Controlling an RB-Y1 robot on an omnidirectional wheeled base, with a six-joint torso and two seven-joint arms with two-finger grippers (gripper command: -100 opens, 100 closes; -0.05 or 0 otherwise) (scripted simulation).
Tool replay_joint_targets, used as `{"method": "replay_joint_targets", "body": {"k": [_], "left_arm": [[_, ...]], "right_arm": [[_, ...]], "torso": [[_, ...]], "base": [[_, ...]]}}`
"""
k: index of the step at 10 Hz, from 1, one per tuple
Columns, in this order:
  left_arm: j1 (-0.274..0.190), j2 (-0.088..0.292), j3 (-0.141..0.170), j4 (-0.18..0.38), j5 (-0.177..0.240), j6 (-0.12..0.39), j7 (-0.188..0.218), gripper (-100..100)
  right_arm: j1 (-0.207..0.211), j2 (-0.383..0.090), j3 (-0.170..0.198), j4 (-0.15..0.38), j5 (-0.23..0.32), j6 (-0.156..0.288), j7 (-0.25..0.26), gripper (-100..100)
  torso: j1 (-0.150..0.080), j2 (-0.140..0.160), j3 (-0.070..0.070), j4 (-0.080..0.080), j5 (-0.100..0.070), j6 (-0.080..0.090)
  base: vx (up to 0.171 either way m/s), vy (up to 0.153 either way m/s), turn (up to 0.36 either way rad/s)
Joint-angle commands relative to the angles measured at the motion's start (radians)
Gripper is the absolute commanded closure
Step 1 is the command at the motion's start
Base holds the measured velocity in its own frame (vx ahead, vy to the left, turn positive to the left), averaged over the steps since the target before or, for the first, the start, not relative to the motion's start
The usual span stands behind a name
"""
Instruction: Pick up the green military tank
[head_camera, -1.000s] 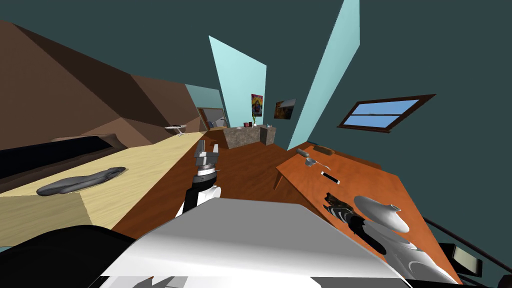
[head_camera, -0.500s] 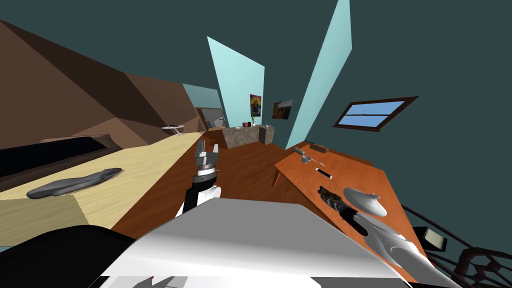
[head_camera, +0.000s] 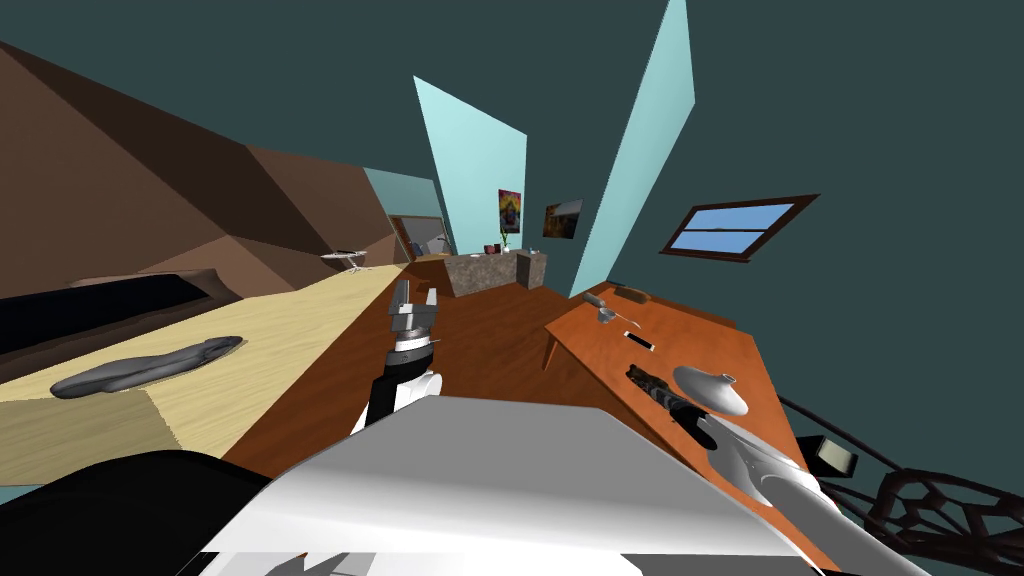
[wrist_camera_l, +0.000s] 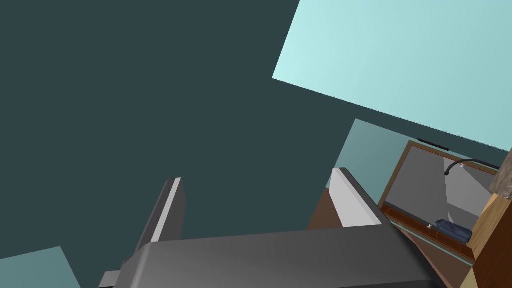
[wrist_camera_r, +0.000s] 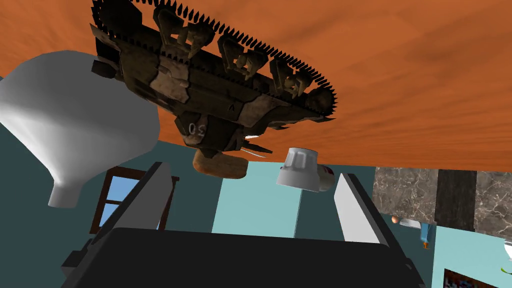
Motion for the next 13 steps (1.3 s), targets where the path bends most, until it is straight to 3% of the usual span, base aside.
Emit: {"method": "replay_joint_targets", "body": {"k": [1, 2, 3, 5, 6, 8, 9, 11, 12, 13], "left_arm": [[0.000, 0.000, 0.000, 0.000, 0.000, 0.000, 0.000, 0], [0.000, 0.000, 0.000, 0.000, 0.000, 0.000, 0.000, 0], [0.000, 0.000, 0.000, 0.000, 0.000, 0.000, 0.000, 0], [0.000, 0.000, 0.000, 0.000, 0.000, 0.000, 0.000, 0], [0.000, 0.000, 0.000, 0.000, 0.000, 0.000, 0.000, 0], [0.000, 0.000, 0.000, 0.000, 0.000, 0.000, 0.000, 0], [0.000, 0.000, 0.000, 0.000, 0.000, 0.000, 0.000, 0], [0.000, 0.000, 0.000, 0.000, 0.000, 0.000, 0.000, 0], [0.000, 0.000, 0.000, 0.000, 0.000, 0.000, 0.000, 0], [0.000, 0.000, 0.000, 0.000, 0.000, 0.000, 0.000, 0]], "right_arm": [[-0.028, 0.009, -0.007, -0.008, -0.050, 0.050, -0.050, -100], [-0.028, 0.009, -0.007, -0.008, -0.089, 0.060, -0.053, -100], [-0.055, 0.020, -0.017, -0.013, -0.124, 0.110, -0.102, -100], [-0.055, 0.020, -0.017, -0.013, -0.183, 0.116, -0.102, -100], [-0.080, 0.032, -0.027, -0.016, -0.213, 0.166, -0.151, -100], [-0.080, 0.032, -0.027, -0.016, -0.271, 0.172, -0.151, -100], [-0.105, 0.044, -0.038, -0.019, -0.305, 0.224, -0.200, -100], [-0.105, 0.044, -0.038, -0.019, -0.359, 0.227, -0.200, -100], [-0.128, 0.057, -0.049, -0.022, -0.394, 0.275, -0.247, -100], [-0.128, 0.057, -0.049, -0.022, -0.423, 0.280, -0.247, -100]], "torso": [[0.000, 0.000, 0.000, 0.000, 0.000, 0.000], [0.000, 0.001, 0.000, 0.000, 0.000, 0.000], [-0.001, 0.001, 0.000, 0.000, 0.000, 0.000], [-0.002, 0.002, 0.001, 0.000, 0.000, 0.000], [-0.001, 0.000, 0.000, 0.000, 0.000, 0.000], [-0.002, 0.000, 0.000, 0.000, -0.001, 0.000], [-0.001, -0.001, -0.001, 0.000, 0.000, 0.000], [-0.001, 0.001, 0.000, 0.000, 0.000, 0.000], [-0.001, -0.001, 0.000, 0.000, 0.000, 0.000], [-0.003, 0.000, 0.000, 0.000, 0.000, 0.000]], "base": [[-0.073, -0.028, -0.041], [-0.072, -0.034, -0.016], [-0.101, -0.043, -0.031], [-0.065, -0.038, -0.007], [-0.058, -0.055, -0.030], [-0.052, -0.040, -0.001], [-0.066, -0.039, -0.023], [-0.061, -0.037, -0.001], [-0.060, -0.066, -0.015], [-0.064, -0.062, 0.002]]}}
